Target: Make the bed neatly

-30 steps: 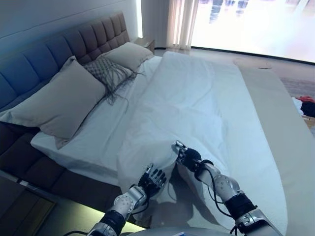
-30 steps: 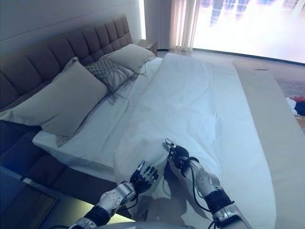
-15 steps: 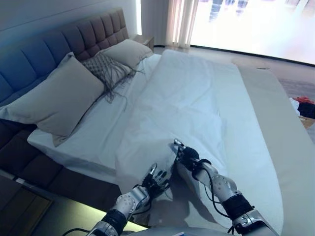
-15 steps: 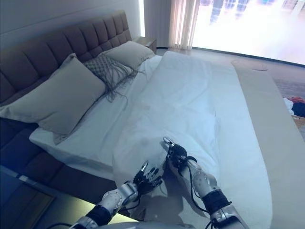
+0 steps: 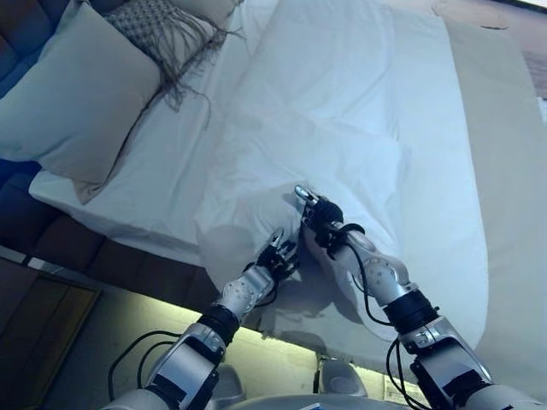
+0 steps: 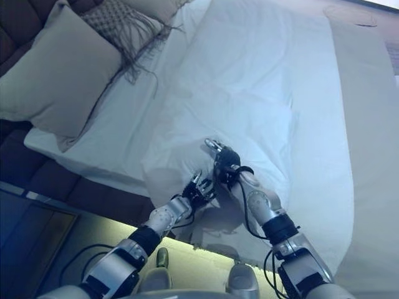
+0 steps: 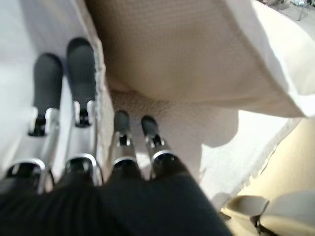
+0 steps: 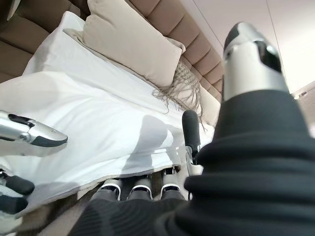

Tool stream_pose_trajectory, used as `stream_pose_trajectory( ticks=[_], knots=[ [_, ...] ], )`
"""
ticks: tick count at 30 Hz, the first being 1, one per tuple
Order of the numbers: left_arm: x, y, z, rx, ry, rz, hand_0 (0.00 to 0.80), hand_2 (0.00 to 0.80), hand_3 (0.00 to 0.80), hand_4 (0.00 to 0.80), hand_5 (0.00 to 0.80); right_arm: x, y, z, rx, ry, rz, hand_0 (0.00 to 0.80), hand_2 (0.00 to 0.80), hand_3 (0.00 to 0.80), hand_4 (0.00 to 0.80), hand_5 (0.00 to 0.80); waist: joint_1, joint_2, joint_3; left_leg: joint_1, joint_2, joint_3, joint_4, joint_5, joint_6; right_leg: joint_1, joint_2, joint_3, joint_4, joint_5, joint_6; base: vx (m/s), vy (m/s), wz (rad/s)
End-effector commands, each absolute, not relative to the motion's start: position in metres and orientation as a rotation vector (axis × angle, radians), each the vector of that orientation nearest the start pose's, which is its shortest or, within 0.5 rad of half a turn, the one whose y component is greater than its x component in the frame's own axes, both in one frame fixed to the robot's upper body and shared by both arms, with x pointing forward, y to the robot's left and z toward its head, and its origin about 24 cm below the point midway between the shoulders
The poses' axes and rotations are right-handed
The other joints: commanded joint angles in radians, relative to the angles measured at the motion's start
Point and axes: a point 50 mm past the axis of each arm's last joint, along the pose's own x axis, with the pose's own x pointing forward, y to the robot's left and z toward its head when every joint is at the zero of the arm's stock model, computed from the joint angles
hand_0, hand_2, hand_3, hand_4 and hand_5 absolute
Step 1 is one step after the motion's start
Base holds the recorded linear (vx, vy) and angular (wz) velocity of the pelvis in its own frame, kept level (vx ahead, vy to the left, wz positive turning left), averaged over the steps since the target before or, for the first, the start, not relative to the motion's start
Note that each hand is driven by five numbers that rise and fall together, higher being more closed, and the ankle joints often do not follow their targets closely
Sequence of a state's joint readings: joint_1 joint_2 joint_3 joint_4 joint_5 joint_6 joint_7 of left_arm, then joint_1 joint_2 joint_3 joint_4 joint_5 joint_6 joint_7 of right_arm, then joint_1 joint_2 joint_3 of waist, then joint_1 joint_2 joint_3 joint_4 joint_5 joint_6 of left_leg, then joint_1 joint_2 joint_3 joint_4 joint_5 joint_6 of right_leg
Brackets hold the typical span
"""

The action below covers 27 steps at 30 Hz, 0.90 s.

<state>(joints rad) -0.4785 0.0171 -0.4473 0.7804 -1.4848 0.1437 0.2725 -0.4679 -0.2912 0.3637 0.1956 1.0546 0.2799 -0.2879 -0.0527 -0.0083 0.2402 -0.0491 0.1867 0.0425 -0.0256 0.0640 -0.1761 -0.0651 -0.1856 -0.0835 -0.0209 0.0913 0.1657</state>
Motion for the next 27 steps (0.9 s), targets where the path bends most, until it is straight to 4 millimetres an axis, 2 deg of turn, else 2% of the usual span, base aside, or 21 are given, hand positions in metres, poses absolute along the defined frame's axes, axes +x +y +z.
stream_pose_trajectory(
  ticks=[1,3,4,5,15,23,27],
  knots=[
    [0.314,0.012,0.002,-1.023,0.789,-0.063,0.0,0.0,0.0,0.0,0.0,0.333,-0.079,0.156,0.578,0.069,0.408,0.0,0.0,0.0,0.0,0.0,-0.026,-0.001,0.015,-0.05,0.041,-0.01,-0.011,0.057,0.031,-0.038,-0.088,0.014,0.027,0.039,0.033,-0.124,0.056,-0.1],
    [0.318,0.014,0.006,-1.037,0.761,-0.065,0.0,0.0,0.0,0.0,0.0,0.335,-0.078,0.159,0.574,0.059,0.416,0.0,0.0,0.0,0.0,0.0,-0.032,0.002,0.024,-0.064,0.039,-0.005,-0.013,0.061,0.033,-0.054,-0.088,0.015,0.03,0.039,0.031,-0.12,0.056,-0.12],
    [0.32,0.015,0.007,-1.042,0.755,-0.062,0.483,0.483,0.483,0.483,0.483,0.336,-0.078,0.16,0.571,0.057,0.418,0.0,0.0,0.0,0.0,0.0,-0.033,0.004,0.027,-0.069,0.039,-0.003,-0.013,0.062,0.033,-0.059,-0.088,0.014,0.031,0.039,0.03,-0.086,0.049,-0.1],
    [0.321,0.016,0.008,-1.052,0.749,-0.054,0.8,0.8,0.8,0.8,0.8,0.337,-0.078,0.161,0.569,0.055,0.418,0.0,0.0,0.0,0.0,0.0,-0.035,0.004,0.028,-0.073,0.038,-0.001,-0.012,0.062,0.033,-0.064,-0.089,0.015,0.033,0.038,0.029,-0.053,0.038,-0.05],
    [0.323,0.018,0.01,-1.073,0.709,-0.07,0.8,0.8,0.8,0.8,0.8,0.337,-0.076,0.161,0.568,0.054,0.418,0.0,0.0,0.0,0.0,0.0,-0.033,0.006,0.017,-0.079,0.035,0.003,-0.004,0.053,0.035,-0.069,-0.088,0.016,0.04,0.026,0.022,-0.004,0.003,0.0],
    [0.314,0.017,0.006,-1.064,0.703,-0.118,0.8,0.8,0.8,0.8,0.8,0.331,-0.078,0.144,0.581,0.104,0.382,0.0,0.0,0.0,0.0,0.0,-0.013,0.003,-0.025,-0.037,0.035,0.001,0.002,0.029,0.039,-0.019,-0.086,0.01,0.029,0.011,0.018,0.064,0.006,0.0],
    [0.307,0.024,0.0,-1.04,0.698,-0.11,0.8,0.8,0.8,0.8,0.8,0.323,-0.078,0.123,0.594,0.155,0.368,0.0,0.0,0.0,0.0,0.0,0.002,0.002,-0.06,-0.003,0.042,0.002,0.005,0.018,0.04,0.015,-0.084,0.003,0.026,0.001,0.017,0.125,-0.006,0.03]
  ],
)
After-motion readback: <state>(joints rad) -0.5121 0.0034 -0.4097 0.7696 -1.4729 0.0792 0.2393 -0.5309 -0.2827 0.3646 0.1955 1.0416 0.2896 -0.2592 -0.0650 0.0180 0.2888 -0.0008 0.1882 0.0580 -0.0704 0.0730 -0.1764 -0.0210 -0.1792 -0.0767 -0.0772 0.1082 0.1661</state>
